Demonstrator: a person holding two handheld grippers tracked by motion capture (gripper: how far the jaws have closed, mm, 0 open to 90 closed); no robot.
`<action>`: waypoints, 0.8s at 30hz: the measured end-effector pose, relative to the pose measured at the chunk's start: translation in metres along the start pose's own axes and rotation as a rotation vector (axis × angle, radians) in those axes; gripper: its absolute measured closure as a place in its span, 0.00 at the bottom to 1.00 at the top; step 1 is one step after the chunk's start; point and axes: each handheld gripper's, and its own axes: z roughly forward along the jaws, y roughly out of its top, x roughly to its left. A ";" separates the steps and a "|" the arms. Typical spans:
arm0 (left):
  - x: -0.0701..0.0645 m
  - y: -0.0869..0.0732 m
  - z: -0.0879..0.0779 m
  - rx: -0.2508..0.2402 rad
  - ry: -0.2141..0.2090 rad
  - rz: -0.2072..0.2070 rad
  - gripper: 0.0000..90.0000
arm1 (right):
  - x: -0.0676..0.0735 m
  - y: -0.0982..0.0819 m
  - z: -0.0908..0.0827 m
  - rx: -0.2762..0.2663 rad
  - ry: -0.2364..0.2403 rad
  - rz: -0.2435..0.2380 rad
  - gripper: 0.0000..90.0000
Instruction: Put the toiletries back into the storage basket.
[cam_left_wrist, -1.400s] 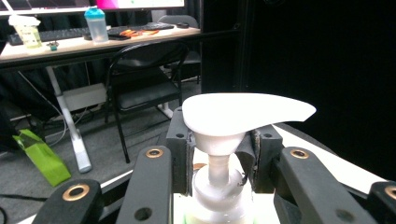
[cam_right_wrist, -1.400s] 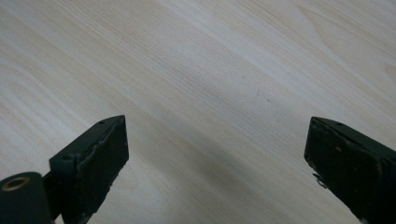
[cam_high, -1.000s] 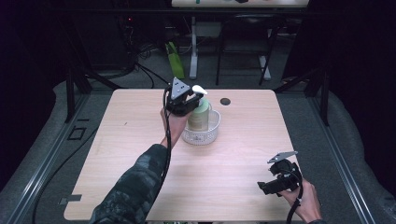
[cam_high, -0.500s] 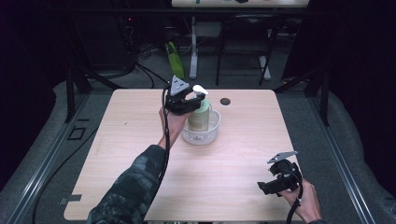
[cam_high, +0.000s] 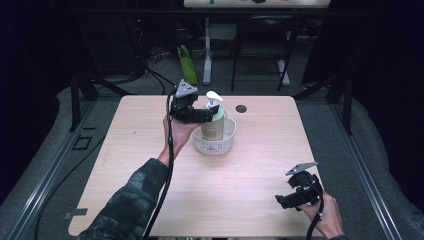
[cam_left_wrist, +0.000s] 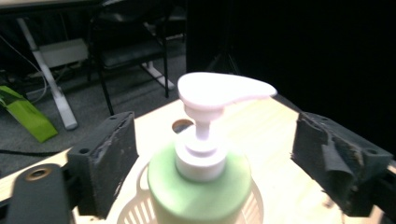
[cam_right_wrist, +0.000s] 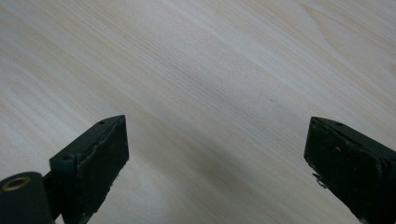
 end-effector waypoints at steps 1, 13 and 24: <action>-0.001 0.001 -0.002 0.017 -0.005 0.008 0.12 | 0.000 0.000 0.000 0.000 0.000 0.000 0.07; -0.005 0.008 -0.038 0.061 -0.049 0.027 0.00 | 0.002 0.000 0.002 0.009 0.001 -0.006 0.07; -0.011 -0.005 -0.069 0.115 -0.050 0.061 0.00 | 0.002 0.000 0.003 0.016 -0.001 -0.012 0.07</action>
